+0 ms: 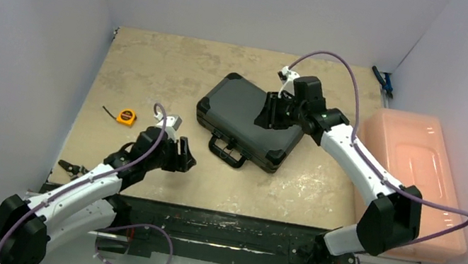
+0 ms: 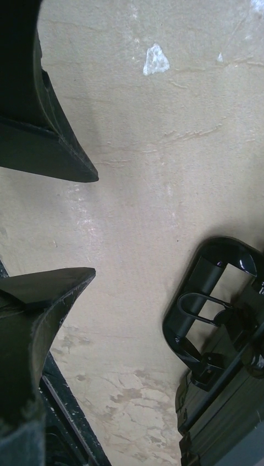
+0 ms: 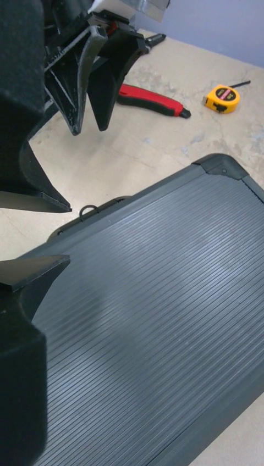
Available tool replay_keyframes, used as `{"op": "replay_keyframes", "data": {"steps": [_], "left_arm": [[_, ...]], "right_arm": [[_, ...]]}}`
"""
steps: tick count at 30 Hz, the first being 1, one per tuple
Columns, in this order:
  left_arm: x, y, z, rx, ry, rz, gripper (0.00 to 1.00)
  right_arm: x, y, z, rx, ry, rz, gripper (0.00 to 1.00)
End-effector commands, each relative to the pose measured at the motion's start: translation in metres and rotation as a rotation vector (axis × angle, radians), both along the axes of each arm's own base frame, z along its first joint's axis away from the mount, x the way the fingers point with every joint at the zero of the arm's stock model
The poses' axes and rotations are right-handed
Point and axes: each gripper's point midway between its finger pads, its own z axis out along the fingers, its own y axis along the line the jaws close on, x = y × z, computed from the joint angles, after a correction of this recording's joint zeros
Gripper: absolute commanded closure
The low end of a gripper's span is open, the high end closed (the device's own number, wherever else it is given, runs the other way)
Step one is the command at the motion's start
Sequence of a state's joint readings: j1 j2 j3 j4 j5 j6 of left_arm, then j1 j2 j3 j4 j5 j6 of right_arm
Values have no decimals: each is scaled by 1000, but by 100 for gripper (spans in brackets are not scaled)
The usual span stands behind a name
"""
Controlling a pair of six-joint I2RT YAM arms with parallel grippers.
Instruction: Pack up texas hold em set
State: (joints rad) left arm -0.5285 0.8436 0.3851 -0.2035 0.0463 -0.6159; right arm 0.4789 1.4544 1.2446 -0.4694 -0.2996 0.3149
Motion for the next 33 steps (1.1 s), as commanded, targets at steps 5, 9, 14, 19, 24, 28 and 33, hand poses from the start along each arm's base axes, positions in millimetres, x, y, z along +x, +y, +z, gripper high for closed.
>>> {"op": "replay_keyframes", "data": {"steps": [5, 9, 14, 19, 24, 28, 33], "left_arm": [[3, -13, -7, -57, -17, -39, 46], [0, -15, -15, -76, 7, -37, 49], [7, -21, -17, -96, 17, -30, 53], [18, -30, -14, -118, 15, -22, 57], [39, -40, -11, -124, 16, -6, 70], [52, -50, -16, -137, 46, 13, 79], [59, -66, -25, -199, 74, -10, 85]], "right_arm": [[-3, -1, -48, -46, 65, 7, 63], [-13, -9, -78, -73, 133, -31, 64], [-23, -23, -111, -140, 199, -76, 64], [-25, -30, -124, -180, 226, -100, 65], [-19, -31, -118, -186, 208, -120, 65], [-5, -25, -103, -170, 176, -125, 65], [7, -16, -91, -152, 152, -116, 65]]}}
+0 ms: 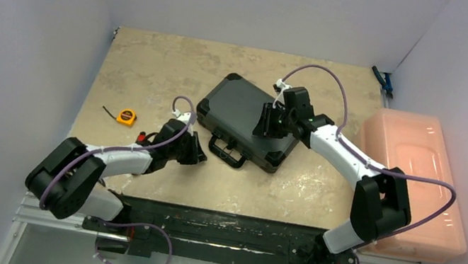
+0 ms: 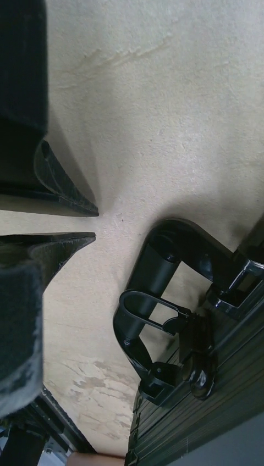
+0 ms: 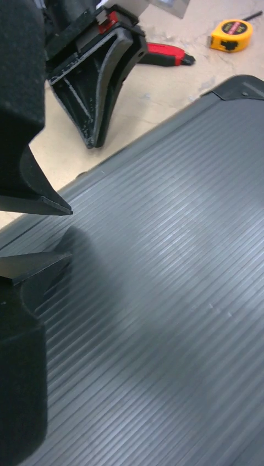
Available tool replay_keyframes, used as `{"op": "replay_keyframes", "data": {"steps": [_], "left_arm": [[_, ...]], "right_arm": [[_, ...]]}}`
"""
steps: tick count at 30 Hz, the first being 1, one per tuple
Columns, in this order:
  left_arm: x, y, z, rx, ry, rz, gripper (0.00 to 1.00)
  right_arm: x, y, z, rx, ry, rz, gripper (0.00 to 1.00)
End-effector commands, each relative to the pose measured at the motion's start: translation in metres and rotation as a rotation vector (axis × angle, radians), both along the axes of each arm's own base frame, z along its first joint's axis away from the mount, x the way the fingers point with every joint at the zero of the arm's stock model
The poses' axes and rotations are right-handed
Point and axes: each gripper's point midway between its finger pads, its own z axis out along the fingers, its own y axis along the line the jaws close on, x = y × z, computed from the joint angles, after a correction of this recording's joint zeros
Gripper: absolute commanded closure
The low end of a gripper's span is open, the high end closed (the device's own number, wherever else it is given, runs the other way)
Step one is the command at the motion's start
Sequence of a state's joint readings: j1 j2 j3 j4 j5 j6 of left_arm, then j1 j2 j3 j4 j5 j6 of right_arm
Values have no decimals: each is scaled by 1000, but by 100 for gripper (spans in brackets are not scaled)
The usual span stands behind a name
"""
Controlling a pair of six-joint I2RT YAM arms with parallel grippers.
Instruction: Pack up texas hold em set
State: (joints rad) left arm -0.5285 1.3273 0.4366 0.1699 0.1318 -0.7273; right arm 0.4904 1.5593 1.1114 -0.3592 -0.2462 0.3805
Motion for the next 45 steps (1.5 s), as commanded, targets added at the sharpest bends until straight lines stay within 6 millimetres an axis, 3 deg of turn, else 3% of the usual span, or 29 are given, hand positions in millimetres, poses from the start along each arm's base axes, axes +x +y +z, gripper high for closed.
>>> {"op": "replay_keyframes", "data": {"steps": [1, 9, 16, 38, 45], "left_arm": [[21, -26, 18, -128, -51, -14, 86], [13, -49, 3, -166, -10, -66, 100], [12, -67, 6, -171, -18, -99, 100], [26, -71, 24, -137, -65, -97, 100], [19, -62, 8, -104, -39, -83, 100]], "right_arm": [[8, -14, -15, -95, 25, -38, 65], [4, -14, -30, -101, 57, -31, 67], [2, -16, -35, -108, 65, -31, 69], [-3, -17, -40, -115, 79, -23, 71], [-5, -18, -40, -115, 83, -23, 72]]}}
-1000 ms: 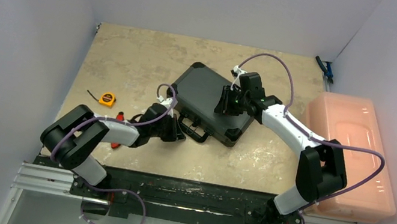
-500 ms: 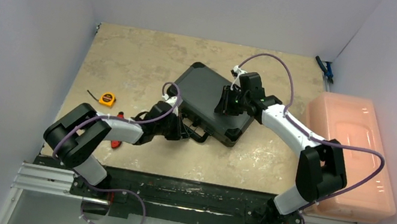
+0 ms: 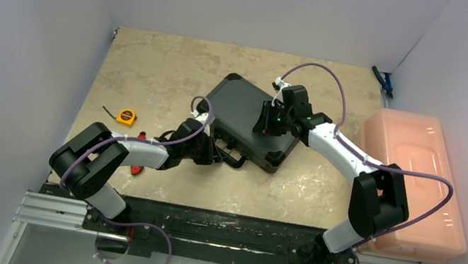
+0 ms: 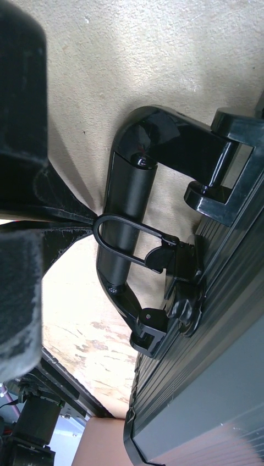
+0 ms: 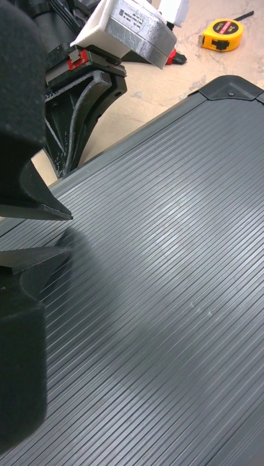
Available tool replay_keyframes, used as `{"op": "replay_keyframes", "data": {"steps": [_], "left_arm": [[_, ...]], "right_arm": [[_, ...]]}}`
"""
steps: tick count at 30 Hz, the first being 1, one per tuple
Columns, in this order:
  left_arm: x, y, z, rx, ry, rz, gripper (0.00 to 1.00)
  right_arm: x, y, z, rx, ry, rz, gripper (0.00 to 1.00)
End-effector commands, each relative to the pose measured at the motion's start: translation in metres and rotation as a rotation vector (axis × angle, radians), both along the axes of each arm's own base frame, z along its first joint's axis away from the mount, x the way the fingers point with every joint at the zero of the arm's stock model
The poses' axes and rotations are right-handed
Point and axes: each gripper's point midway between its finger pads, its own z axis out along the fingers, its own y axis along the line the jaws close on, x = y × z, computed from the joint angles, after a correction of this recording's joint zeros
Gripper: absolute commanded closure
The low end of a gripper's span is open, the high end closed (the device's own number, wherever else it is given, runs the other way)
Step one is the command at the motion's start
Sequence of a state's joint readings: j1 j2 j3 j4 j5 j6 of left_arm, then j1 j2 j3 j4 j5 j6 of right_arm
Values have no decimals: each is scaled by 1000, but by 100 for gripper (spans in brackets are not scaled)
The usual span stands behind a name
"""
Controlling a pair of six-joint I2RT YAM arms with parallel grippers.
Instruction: Pack up texas hold em set
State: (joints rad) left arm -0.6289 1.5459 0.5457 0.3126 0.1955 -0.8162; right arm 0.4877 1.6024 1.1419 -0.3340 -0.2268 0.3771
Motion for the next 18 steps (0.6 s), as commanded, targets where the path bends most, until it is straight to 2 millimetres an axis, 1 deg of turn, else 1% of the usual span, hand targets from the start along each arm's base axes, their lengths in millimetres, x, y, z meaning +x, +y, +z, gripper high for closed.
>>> {"op": "replay_keyframes", "data": {"steps": [1, 7, 13, 18], "left_arm": [[14, -2, 10, -5, -81, 10, 100], [12, 2, 1, 21, -56, 19, 100], [7, 14, -9, 52, -35, 59, 100], [10, 11, -7, 33, -48, 63, 100]], "right_arm": [[-19, -21, -37, -107, 104, -11, 72], [-22, -23, -36, -112, 103, -16, 72], [-24, -24, -37, -109, 107, -18, 72], [-24, -24, -36, -111, 108, -20, 72]]}}
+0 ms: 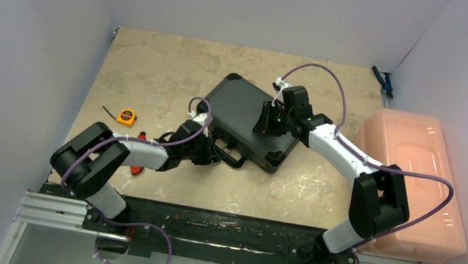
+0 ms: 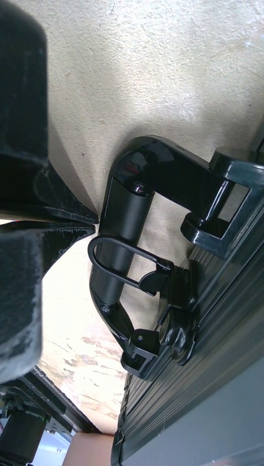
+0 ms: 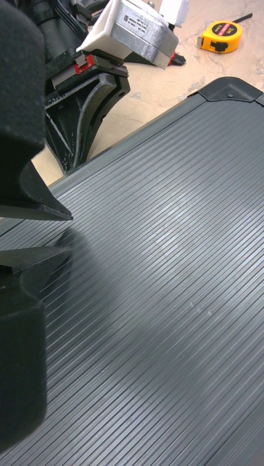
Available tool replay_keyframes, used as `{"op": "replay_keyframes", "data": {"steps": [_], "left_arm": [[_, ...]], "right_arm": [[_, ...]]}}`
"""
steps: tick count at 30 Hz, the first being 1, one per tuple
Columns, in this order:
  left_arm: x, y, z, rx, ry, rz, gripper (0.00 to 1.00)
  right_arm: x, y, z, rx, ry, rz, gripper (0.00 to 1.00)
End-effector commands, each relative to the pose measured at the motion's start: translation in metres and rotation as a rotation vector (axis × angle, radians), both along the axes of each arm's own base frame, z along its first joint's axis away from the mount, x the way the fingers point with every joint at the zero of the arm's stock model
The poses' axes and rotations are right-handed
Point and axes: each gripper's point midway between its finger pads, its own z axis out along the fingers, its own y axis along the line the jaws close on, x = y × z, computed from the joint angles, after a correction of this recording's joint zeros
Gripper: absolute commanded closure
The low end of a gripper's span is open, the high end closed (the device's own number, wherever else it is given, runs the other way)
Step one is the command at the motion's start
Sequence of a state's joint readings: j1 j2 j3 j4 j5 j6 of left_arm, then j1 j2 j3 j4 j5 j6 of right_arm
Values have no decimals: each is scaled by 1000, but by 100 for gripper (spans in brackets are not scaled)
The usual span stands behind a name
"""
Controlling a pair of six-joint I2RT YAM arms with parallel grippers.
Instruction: Pack up texas hold em set
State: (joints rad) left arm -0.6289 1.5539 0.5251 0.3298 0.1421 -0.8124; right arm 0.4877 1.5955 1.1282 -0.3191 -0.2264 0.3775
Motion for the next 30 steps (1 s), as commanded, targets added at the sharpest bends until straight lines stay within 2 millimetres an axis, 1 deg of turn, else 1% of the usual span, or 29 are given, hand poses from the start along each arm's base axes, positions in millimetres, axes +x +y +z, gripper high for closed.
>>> {"op": "replay_keyframes", "data": {"steps": [1, 9, 12, 23, 27, 30], "left_arm": [[8, 0, 4, -7, -40, 24, 100], [21, -9, 21, -21, -66, 20, 100], [24, -12, 30, -38, -85, 11, 100], [28, -19, 56, -68, -128, -14, 100], [29, -20, 62, -66, -137, -22, 100], [29, -20, 61, -64, -136, -22, 100]], "right_arm": [[-24, -24, -35, -115, 115, -19, 72], [-25, -25, -33, -112, 114, -22, 72], [-26, -25, -34, -114, 117, -22, 72], [-26, -24, -35, -109, 118, -21, 73], [-26, -24, -35, -109, 120, -18, 73], [-26, -24, -35, -110, 119, -17, 73]]}}
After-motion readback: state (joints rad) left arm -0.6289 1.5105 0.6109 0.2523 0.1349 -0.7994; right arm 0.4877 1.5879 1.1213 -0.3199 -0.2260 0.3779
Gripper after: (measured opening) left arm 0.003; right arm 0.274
